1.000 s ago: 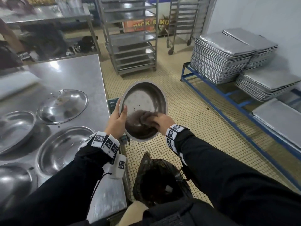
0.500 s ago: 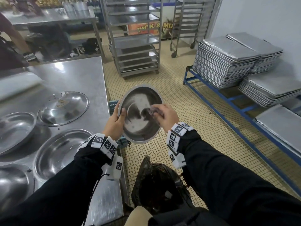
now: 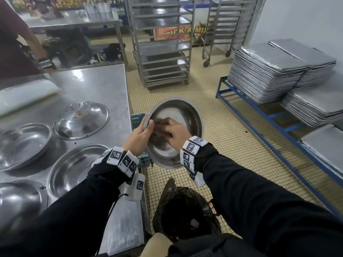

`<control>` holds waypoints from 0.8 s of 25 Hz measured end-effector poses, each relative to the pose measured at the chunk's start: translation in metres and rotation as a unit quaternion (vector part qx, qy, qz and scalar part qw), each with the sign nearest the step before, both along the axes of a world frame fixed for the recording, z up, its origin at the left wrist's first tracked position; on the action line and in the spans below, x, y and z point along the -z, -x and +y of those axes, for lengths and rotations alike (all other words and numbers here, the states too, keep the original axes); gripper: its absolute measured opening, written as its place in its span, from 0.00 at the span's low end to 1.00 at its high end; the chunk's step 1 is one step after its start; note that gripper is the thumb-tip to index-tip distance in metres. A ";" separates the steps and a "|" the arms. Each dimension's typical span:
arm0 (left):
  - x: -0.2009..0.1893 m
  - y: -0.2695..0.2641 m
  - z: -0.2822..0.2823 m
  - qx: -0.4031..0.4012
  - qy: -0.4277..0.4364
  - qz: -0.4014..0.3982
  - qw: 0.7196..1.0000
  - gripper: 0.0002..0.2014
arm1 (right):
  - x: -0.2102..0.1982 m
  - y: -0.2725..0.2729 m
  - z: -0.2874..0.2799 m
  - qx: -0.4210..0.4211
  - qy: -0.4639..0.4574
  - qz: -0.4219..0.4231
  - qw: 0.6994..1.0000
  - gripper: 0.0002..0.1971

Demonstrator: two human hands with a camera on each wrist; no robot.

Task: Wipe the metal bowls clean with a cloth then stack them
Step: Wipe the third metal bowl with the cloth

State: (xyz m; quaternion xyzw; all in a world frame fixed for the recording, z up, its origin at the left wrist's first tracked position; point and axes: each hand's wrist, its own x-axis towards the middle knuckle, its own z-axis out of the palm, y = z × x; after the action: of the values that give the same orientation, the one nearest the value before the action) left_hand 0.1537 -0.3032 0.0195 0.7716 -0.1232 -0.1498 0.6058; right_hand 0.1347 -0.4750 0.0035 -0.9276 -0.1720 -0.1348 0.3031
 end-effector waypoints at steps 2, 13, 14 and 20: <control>-0.005 0.005 -0.001 -0.011 -0.011 -0.025 1.000 0.29 | 0.013 0.012 0.006 -0.050 -0.001 0.028 0.998 0.15; -0.010 0.015 -0.002 -0.045 -0.060 -0.111 0.991 0.23 | 0.031 0.043 -0.040 -0.045 0.128 0.166 0.977 0.14; -0.010 0.015 -0.001 -0.039 -0.059 -0.106 0.992 0.23 | 0.030 0.046 -0.042 -0.027 0.111 0.157 0.981 0.12; -0.014 0.010 0.005 -0.029 -0.060 -0.051 0.997 0.23 | -0.007 0.031 -0.046 0.179 -0.151 -0.029 0.972 0.17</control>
State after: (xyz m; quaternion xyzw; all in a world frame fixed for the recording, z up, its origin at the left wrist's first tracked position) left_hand 0.1433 -0.2982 0.0337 0.8164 -0.1219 -0.1000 0.5556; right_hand 0.1037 -0.5213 0.0107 -0.8825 0.0102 -0.2378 0.4056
